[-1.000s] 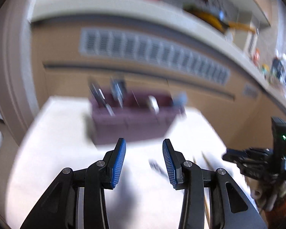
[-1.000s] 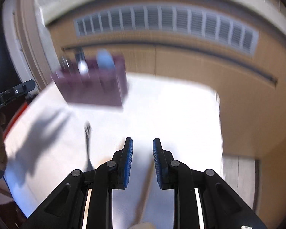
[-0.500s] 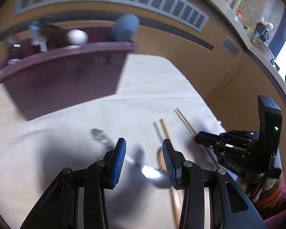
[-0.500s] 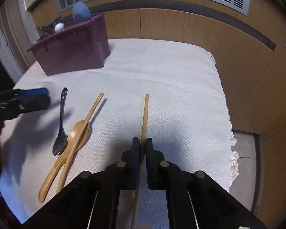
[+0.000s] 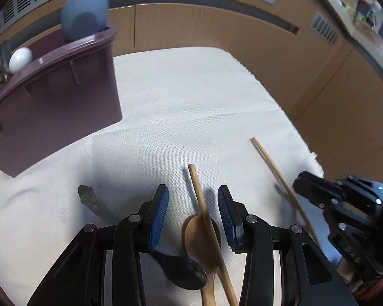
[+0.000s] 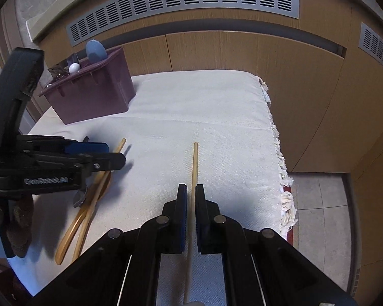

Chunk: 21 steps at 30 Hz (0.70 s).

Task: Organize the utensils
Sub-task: 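Grasp a wooden chopstick with the right tool while the left grasps another chopstick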

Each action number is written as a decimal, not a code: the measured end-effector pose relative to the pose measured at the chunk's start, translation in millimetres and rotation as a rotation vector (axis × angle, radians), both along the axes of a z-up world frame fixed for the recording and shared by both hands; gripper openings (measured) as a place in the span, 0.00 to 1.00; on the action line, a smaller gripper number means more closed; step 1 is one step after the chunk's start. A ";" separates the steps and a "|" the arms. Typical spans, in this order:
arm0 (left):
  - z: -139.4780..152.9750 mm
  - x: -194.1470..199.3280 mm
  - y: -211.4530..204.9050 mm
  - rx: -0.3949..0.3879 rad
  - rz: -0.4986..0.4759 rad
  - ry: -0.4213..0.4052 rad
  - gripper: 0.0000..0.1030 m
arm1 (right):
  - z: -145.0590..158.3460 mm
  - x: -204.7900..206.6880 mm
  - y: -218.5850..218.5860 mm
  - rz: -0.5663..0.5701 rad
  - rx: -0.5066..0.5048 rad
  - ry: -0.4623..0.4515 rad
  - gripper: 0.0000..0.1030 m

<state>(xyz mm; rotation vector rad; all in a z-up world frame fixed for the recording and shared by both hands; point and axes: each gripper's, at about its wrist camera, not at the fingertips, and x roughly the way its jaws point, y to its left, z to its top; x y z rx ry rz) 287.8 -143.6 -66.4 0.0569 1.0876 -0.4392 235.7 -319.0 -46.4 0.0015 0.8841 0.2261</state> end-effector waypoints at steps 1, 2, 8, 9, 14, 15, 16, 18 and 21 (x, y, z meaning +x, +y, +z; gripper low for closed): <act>-0.5 -0.8 -2.9 0.016 -0.003 -0.004 0.40 | 1.0 -0.3 0.5 0.000 0.003 -0.009 0.05; -2.0 -1.3 -5.7 0.025 -0.005 -0.006 0.40 | 1.8 -0.6 0.8 0.001 0.005 -0.015 0.05; -9.6 -1.3 -14.2 0.049 -0.013 0.030 0.40 | 3.2 -2.5 -1.0 0.006 -0.001 -0.028 0.06; -9.6 -2.2 -14.5 0.051 -0.016 0.022 0.40 | 3.6 -3.8 -2.4 0.007 0.000 -0.026 0.06; -9.7 -0.6 -9.8 0.023 0.010 0.053 0.39 | -3.2 -1.6 -7.5 0.035 0.043 0.047 0.07; -9.4 -0.7 -9.5 0.020 0.008 0.055 0.39 | -5.3 -0.9 -6.5 0.033 0.035 0.054 0.07; -9.2 -1.5 -9.0 0.017 0.004 0.054 0.38 | -7.2 0.0 -5.1 0.031 0.025 0.059 0.07; -8.2 -4.6 -3.4 0.010 0.015 0.044 0.18 | -9.7 2.8 -3.9 0.028 0.020 0.071 0.07; -2.7 -11.6 15.1 -0.077 0.033 0.044 0.09 | -10.3 7.9 -2.3 0.017 0.008 0.079 0.07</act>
